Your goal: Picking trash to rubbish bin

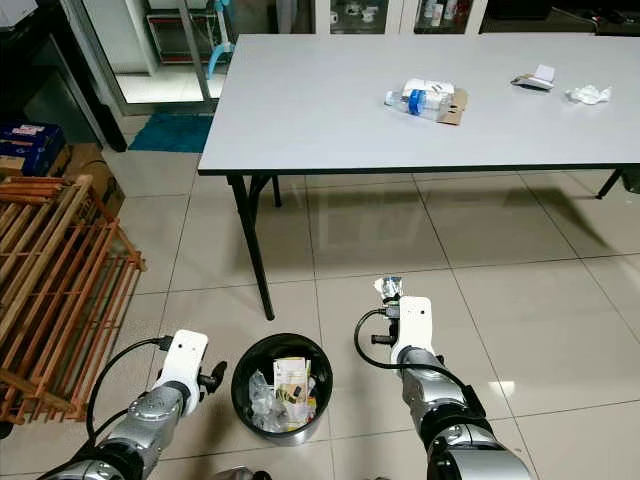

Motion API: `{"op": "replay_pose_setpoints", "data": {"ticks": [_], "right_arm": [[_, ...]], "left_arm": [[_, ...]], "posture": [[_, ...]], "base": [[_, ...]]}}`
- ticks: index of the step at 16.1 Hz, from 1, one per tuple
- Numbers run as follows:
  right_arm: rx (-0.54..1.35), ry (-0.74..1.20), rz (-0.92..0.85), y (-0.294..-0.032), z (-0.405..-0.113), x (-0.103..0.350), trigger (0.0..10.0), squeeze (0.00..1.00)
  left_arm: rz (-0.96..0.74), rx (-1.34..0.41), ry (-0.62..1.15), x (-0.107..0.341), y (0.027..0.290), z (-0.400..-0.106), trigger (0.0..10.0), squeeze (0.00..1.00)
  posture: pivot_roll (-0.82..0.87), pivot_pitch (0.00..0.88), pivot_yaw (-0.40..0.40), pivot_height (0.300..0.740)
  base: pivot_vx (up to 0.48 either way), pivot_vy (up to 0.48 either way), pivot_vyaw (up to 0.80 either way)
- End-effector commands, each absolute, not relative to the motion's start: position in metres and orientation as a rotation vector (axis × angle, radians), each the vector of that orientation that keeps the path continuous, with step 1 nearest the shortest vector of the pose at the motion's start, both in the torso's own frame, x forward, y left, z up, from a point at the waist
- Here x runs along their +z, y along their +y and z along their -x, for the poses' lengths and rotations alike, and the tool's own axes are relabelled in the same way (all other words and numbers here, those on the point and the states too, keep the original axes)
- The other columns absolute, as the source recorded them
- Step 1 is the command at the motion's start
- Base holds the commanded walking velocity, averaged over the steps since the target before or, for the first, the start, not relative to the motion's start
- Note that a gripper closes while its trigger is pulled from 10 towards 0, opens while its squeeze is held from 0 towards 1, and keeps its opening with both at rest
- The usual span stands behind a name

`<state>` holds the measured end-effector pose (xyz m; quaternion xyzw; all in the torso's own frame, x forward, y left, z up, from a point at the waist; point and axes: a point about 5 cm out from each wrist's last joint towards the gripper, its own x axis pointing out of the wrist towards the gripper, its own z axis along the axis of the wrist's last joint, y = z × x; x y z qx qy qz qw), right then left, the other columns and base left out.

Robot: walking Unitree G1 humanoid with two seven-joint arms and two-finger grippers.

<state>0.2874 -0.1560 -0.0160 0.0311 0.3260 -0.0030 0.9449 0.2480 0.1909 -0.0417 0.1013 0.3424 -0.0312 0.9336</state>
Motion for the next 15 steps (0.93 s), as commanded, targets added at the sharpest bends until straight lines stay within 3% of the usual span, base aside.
{"op": "replay_pose_setpoints", "data": {"ticks": [1, 11, 15], "right_arm": [[-0.001, 0.676, -0.055, -0.1555, -0.2876, -0.0161, 10.0, 0.0], [-0.001, 0.69, -0.055, -0.1546, -0.2859, -0.0178, 10.0, 0.0], [0.0, 0.695, -0.058, -0.1531, -0.2852, -0.0186, 10.0, 0.0]], "left_arm": [[-0.205, -0.052, 0.694, -0.0391, 0.1923, -0.2513, 10.0, 0.0], [-0.217, -0.054, 0.695, -0.0396, 0.1917, -0.2507, 10.0, 0.0], [-0.218, -0.048, 0.691, -0.0388, 0.1931, -0.2514, 10.0, 0.0]], "posture": [[0.01, 0.058, 0.012, 0.74], [0.01, 0.055, 0.011, 0.74], [0.01, 0.05, 0.015, 0.74]], "base": [[0.0, 0.289, 0.0], [0.0, 0.288, 0.0], [0.0, 0.0, 0.0]]}}
